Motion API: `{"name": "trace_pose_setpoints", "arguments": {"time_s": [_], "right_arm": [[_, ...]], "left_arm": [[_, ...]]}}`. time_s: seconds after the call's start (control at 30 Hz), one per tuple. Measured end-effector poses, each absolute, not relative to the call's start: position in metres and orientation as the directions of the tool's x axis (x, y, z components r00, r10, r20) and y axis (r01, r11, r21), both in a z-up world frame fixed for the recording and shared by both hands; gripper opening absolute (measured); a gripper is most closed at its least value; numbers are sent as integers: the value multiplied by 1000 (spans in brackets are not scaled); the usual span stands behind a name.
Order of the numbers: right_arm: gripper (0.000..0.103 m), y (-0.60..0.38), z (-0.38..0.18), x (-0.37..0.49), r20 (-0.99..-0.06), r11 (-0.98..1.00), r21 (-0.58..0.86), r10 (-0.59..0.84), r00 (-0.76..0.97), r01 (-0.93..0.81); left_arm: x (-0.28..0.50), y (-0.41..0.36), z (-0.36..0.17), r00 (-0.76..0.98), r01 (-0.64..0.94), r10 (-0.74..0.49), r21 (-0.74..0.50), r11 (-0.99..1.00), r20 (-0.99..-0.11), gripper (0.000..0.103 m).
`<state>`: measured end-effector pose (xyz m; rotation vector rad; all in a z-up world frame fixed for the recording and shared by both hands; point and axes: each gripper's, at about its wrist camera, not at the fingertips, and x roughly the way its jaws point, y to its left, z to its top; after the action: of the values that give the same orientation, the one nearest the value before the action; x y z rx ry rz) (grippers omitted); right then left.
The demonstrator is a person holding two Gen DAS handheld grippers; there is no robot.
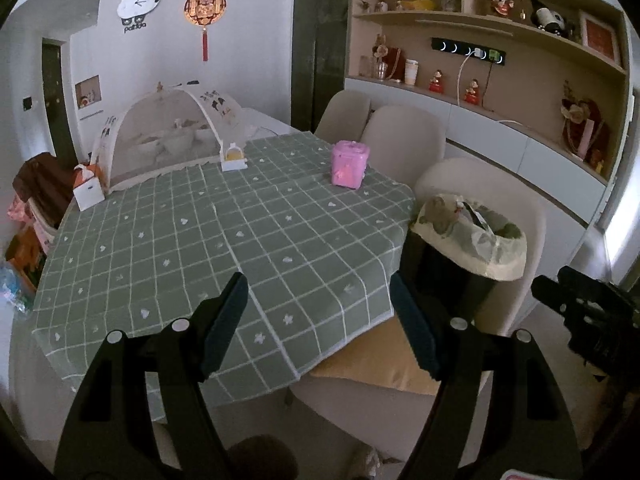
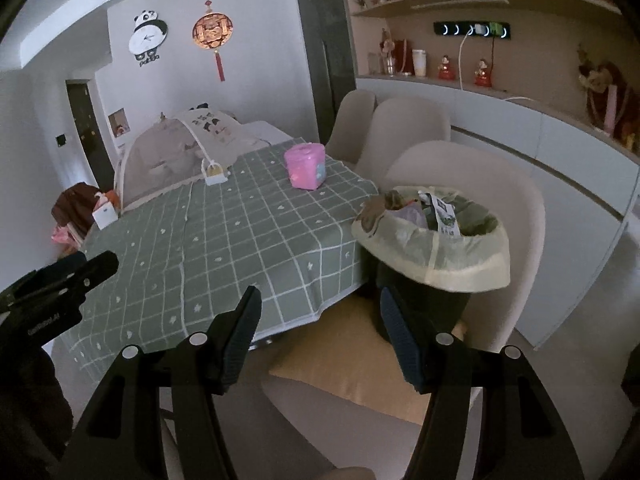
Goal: Collect trash
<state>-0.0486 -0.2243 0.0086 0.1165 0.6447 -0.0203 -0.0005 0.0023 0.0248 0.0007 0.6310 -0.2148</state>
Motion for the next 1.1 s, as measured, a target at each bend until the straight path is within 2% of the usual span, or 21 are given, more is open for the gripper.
{"name": "trace_pose_setpoints", "arguments": {"time_s": [0.37, 1.1], "right_arm": [[59, -195, 14, -79, -570, 991, 75, -46, 821, 108], [59, -185, 26, -77, -553, 993, 60, -49, 832, 98]], "left_arm": [[-22, 15, 26, 789, 246, -235, -59, 968, -567, 70], [-22, 23, 27, 781, 258, -253, -74, 963, -570, 70]]}}
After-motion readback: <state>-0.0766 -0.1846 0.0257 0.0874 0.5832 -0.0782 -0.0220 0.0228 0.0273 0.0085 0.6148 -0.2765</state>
